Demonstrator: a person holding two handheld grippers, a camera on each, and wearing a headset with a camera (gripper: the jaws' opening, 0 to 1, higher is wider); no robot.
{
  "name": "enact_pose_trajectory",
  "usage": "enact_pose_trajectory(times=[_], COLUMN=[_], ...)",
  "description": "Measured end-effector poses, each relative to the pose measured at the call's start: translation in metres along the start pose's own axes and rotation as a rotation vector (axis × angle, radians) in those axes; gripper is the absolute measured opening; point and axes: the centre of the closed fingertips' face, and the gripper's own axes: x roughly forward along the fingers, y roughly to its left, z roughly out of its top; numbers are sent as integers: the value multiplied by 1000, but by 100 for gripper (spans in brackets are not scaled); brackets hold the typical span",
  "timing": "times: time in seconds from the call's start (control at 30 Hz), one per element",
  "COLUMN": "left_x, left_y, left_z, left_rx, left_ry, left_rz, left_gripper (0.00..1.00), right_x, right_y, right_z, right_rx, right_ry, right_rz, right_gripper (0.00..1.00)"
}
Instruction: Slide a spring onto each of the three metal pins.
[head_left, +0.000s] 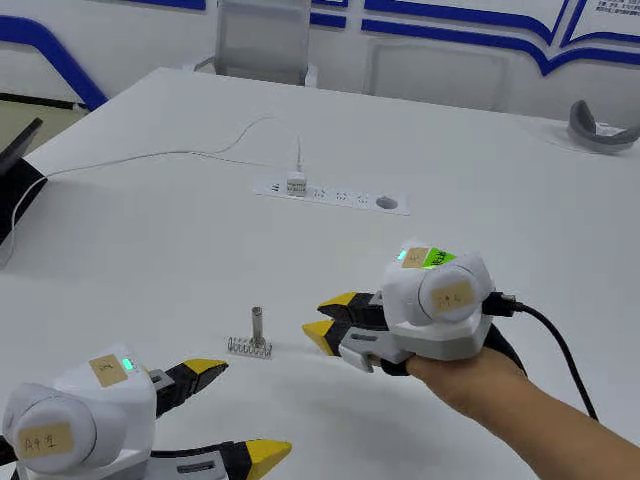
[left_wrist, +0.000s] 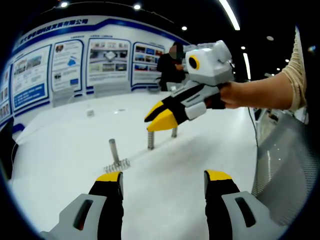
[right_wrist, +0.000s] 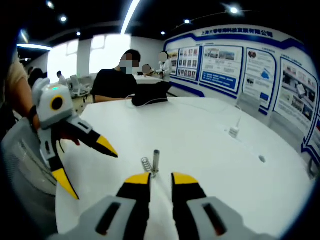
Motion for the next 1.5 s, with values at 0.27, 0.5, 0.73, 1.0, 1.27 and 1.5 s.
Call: enact_pose_trajectory(times=[0.27, 0.5, 0.73, 1.0, 1.27, 1.5], left_x=[0, 1, 0, 0, 0, 0], left_y=[1, 1, 1, 1, 1, 2], left_z=[-1, -1, -1, -1, -3, -3], left_rx=[-4, -6, -3, -4, -4, -7], left_ry=[2, 1, 2, 7, 13, 14], left_rz=[3, 3, 3, 6, 6, 10], left_gripper=[67, 66, 66, 66, 65, 65], right_x=[21, 38, 52, 65, 74, 77], right_y=[12, 16, 19, 21, 23, 26], right_z=[-11, -18, -20, -27, -33, -38], right_rx=[-5, -13, -36, -62, -69, -58], right_ry=[41, 82, 108, 149, 182, 206], right_rz=[46, 70, 86, 106, 121, 134], right_gripper=[17, 17, 17, 17, 17, 15])
